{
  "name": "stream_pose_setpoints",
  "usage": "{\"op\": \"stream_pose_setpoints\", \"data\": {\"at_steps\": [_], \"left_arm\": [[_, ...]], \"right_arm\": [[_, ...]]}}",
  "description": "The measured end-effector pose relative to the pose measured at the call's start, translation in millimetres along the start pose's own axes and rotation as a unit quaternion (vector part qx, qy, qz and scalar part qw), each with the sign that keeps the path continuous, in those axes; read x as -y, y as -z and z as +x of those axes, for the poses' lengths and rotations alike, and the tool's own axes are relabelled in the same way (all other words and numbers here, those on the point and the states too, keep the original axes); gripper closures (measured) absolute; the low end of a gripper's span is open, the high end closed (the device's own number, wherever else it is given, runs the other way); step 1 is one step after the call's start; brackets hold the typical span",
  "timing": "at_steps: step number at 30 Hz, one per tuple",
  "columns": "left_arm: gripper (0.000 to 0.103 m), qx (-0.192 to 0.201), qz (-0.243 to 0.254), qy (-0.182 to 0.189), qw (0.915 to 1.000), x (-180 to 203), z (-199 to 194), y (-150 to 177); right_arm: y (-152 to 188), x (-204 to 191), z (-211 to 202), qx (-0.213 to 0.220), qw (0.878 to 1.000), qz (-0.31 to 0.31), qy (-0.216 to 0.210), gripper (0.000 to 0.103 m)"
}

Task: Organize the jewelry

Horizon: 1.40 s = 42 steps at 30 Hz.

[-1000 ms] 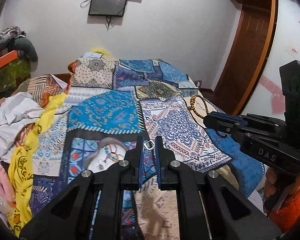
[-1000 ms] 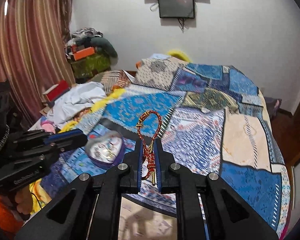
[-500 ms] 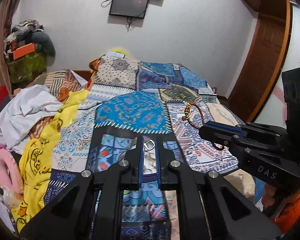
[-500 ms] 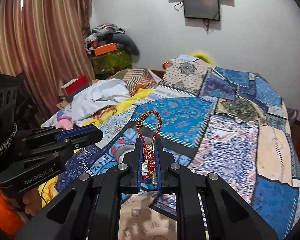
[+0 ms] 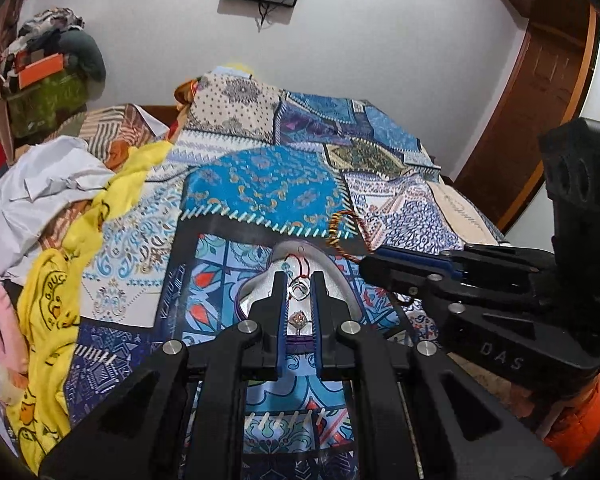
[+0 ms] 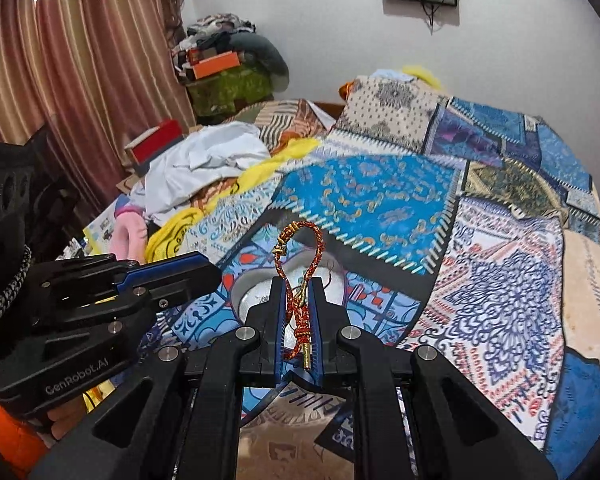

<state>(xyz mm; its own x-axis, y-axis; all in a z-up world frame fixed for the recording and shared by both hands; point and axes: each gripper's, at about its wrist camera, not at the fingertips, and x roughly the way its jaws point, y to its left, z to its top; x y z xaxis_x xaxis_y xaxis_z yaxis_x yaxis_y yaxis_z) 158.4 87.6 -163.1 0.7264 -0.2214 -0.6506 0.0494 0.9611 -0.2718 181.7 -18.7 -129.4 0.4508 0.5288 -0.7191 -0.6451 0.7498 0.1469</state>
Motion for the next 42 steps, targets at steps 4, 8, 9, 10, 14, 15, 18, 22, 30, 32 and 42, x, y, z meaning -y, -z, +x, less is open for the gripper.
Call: {"op": "stream_pose_setpoints", "data": {"at_steps": [4,8,9,10,14,15,18,22,30,32,42], "left_arm": [[0.094,-0.014,0.001,0.001,0.9999,-2.4,12.8,3.8],[0.094,-0.023,0.000,0.001,0.9997,-5.5,21.1,6.1],[0.094,-0.025,-0.002,0.001,0.9997,-6.9,22.8,6.4],[0.094,-0.025,-0.004,0.000,0.9997,-7.5,23.8,6.3],[0.094,-0.028,-0.011,-0.002,0.9996,-11.3,26.4,5.2],[0.094,-0.028,-0.011,-0.003,0.9995,-11.6,26.3,5.1],[0.094,-0.029,-0.014,-0.007,0.9994,-12.5,24.7,4.2],[0.091,-0.024,-0.021,-0.018,0.9993,-15.0,19.9,3.3],[0.081,-0.002,-0.020,-0.027,0.9994,-11.1,-3.5,-4.0],[0.079,0.008,-0.016,-0.028,0.9994,-6.1,-12.9,-7.2],[0.077,0.095,0.015,-0.045,0.9944,29.7,-84.9,-27.5]], "right_arm": [[1.6,0.8,14.7,-0.019,1.000,-0.001,-0.002,0.093],[2.3,1.7,24.8,-0.032,0.999,-0.004,-0.003,0.093],[2.4,1.6,27.6,-0.035,0.999,-0.004,-0.004,0.093],[2.9,1.4,29.2,-0.036,0.999,-0.005,-0.004,0.093],[2.9,0.4,34.4,-0.039,0.999,-0.010,0.000,0.093],[2.7,-0.5,34.9,-0.038,0.999,-0.012,0.002,0.093],[2.4,-1.4,36.6,-0.042,0.999,-0.015,0.006,0.090],[1.9,-0.3,34.9,-0.046,0.999,-0.010,0.012,0.082],[-3.8,-2.2,12.4,-0.018,0.999,-0.014,0.027,0.065],[-6.1,-2.8,3.6,-0.008,0.999,-0.013,0.030,0.065],[-19.9,-13.9,-81.1,0.094,0.994,-0.018,0.061,0.065]]}}
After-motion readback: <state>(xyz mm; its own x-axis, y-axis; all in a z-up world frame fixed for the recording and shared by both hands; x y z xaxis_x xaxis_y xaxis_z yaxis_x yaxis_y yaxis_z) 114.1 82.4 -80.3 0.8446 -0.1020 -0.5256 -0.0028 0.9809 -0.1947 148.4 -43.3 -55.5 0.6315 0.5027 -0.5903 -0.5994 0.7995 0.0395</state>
